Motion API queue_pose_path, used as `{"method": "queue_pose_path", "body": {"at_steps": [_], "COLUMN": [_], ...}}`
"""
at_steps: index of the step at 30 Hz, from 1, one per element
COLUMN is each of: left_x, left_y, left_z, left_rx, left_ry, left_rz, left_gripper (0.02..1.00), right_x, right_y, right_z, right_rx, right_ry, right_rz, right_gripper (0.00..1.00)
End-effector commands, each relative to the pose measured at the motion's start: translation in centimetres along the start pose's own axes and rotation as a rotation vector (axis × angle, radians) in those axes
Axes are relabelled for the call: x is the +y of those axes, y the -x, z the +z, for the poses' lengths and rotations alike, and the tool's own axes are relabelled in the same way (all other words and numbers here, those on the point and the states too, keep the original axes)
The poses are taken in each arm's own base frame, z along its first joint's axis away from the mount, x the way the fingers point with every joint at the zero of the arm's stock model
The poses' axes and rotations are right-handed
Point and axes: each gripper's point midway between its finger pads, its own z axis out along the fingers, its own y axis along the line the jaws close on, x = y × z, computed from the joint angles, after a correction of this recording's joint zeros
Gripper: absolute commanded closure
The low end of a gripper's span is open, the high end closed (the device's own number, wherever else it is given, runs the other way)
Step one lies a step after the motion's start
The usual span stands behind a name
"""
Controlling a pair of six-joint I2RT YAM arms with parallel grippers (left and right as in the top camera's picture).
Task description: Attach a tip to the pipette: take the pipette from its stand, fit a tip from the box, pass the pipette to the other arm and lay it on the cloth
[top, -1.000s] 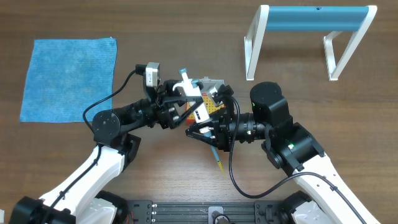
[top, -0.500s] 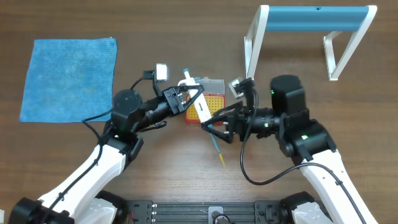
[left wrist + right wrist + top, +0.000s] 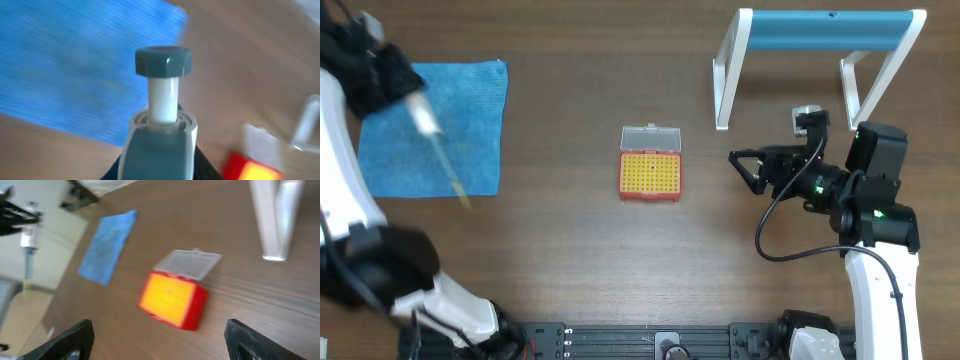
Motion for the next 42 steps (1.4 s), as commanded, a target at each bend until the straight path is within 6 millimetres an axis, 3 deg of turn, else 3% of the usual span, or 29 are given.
{"method": "queue_pose_path", "body": {"at_steps": [1,2,4,6,8,11,16,18,21,25,33,34,36,37,38,40,42], "left_x": [6.9,7.6,8.8,8.6,6.6,4.8,7.4,6.5,6.8,7.5,7.5,7.5,7.4,7.4,7.4,7.1,6.0], "left_y": [8.1,7.6,6.3,6.0,7.1,7.4,6.0,6.2,6.0,4.0,4.6,4.6,4.5,4.5,4.3,3.4,3.6], "left_z": [5.9,9.6,14.8,18.4,20.9,22.2,22.7,23.1,23.3,24.8,25.1,25.1,25.1,25.1,25.1,24.5,22.0], "left_rx": [0.033,0.107,0.220,0.258,0.209,0.175,0.224,0.204,0.205,0.265,0.240,0.239,0.240,0.241,0.251,0.286,0.285], "left_ry": [0.320,0.311,0.323,0.327,0.319,0.286,0.277,0.213,0.215,0.208,0.214,0.214,0.213,0.213,0.212,0.209,0.211], "left_rz": [0.352,0.396,0.458,0.532,0.613,0.626,0.497,0.490,0.438,0.422,0.427,0.427,0.428,0.429,0.428,0.428,0.398], "left_gripper": [0.993,0.991,0.991,0.993,0.993,0.993,0.991,0.989,0.993,0.993,0.947,0.873,0.465,0.294,0.185,0.150,0.128], "right_x": [-2.8,-3.2,-3.2,-3.4,-3.8,-3.6,-3.6,-3.6,-3.6,-3.6,-3.6,-3.6,-3.6,-3.6,-3.6,-3.6,-3.6], "right_y": [0.6,0.7,0.7,0.9,2.1,3.4,3.4,3.4,3.4,3.4,3.4,3.4,3.4,3.4,3.4,3.4,3.4], "right_z": [-0.4,-0.5,-0.5,-0.5,-0.7,-0.8,-0.8,-0.8,-0.8,-0.8,-0.8,-0.8,-0.8,-0.8,-0.8,-0.8,-0.8], "right_rx": [-0.037,-0.048,-0.054,-0.066,-0.115,-0.162,-0.162,-0.162,-0.162,-0.162,-0.162,-0.162,-0.162,-0.162,-0.162,-0.162,-0.163], "right_ry": [-0.171,-0.195,-0.193,-0.205,-0.230,-0.216,-0.216,-0.216,-0.217,-0.217,-0.216,-0.216,-0.216,-0.216,-0.216,-0.216,-0.217], "right_rz": [0.124,0.195,0.249,0.282,0.254,0.226,0.226,0.226,0.226,0.226,0.226,0.226,0.226,0.226,0.226,0.226,0.224], "right_gripper": [0.145,0.143,0.145,0.143,0.145,0.145,0.145,0.143,0.145,0.145,0.145,0.145,0.145,0.145,0.145,0.145,0.145]}}
